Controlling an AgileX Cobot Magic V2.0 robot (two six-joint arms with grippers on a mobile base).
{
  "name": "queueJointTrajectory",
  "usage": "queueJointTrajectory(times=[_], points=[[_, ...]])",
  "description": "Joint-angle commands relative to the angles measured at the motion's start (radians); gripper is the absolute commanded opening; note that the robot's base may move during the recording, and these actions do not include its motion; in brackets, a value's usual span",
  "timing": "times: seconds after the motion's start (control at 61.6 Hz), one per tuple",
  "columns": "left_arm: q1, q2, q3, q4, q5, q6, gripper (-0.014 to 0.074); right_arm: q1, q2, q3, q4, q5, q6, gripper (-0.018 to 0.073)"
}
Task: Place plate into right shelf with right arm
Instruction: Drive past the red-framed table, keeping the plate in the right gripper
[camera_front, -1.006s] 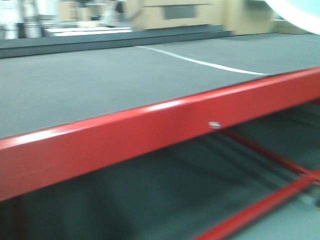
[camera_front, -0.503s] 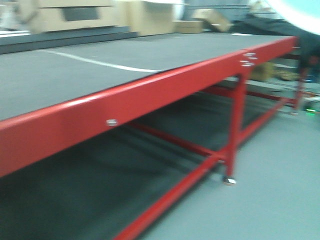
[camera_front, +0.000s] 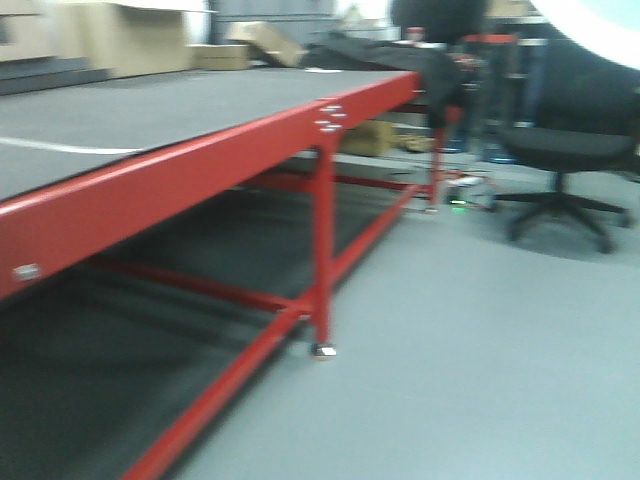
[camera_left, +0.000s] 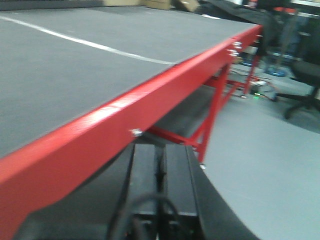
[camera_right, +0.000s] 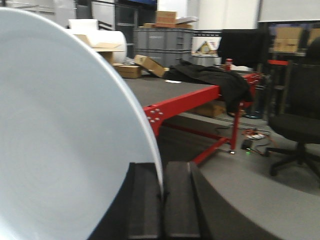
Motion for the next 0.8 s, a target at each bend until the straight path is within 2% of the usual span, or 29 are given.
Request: queueJointTrajectory(times=[0.0, 0.779], points=[[-0.002, -0.010, 0.010, -0.008, -0.090, -0.007, -0.0128, -0.008, 0.008, -0.029, 0.008, -0.105, -0.003, 0.0054], [-0.002, -0.010, 0.010, -0.008, -0.090, -0.007, -0.0128, -0.008, 0.008, -0.029, 0.008, -0.105, -0.002, 0.0054]])
